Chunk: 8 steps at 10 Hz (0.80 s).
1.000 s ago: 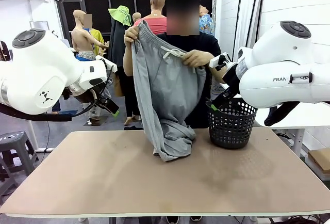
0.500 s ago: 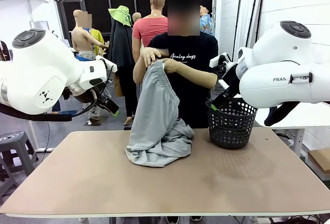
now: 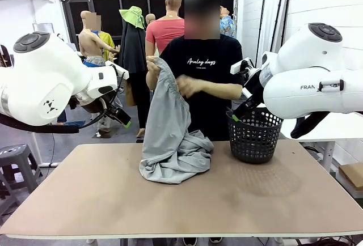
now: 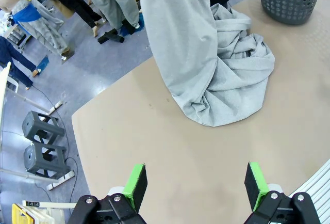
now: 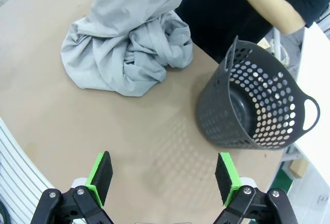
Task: Fold the training pants.
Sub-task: Grab both ends of the Training pants handed by a person.
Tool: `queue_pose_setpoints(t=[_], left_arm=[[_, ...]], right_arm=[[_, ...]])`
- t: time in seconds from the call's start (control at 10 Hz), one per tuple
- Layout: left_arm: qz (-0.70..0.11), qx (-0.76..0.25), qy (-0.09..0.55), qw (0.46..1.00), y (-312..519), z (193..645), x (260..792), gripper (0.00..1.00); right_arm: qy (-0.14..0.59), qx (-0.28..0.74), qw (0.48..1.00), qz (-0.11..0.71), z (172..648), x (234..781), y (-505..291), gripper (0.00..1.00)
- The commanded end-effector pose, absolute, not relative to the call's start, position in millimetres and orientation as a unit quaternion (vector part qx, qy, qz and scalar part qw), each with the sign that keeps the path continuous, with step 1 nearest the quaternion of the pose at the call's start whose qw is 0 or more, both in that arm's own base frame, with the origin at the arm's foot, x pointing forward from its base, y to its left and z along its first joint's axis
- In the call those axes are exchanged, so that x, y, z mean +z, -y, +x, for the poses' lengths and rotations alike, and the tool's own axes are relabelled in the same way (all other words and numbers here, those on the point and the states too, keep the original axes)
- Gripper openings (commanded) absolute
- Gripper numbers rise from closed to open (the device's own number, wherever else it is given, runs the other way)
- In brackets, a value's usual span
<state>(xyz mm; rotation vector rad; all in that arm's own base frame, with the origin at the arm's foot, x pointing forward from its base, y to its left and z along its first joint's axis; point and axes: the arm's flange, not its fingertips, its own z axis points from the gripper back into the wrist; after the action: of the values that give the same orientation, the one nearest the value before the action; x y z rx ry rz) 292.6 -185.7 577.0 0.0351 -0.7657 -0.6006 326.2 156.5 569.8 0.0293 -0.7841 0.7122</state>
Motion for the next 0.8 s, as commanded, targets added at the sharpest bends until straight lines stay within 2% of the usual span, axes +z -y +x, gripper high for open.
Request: queue_pose_setpoints(t=[0.0, 0.7], left_arm=[[0.020, -0.292, 0.368, 0.883, 184.9, 293.2, 577.0, 1.00], [0.020, -0.292, 0.368, 0.883, 184.9, 293.2, 577.0, 1.00]], right_arm=[[0.377, 0.337, 0.863, 0.016, 327.3, 569.8, -157.1, 1.00], [0.377, 0.337, 0.863, 0.016, 327.3, 569.8, -157.1, 1.00]])
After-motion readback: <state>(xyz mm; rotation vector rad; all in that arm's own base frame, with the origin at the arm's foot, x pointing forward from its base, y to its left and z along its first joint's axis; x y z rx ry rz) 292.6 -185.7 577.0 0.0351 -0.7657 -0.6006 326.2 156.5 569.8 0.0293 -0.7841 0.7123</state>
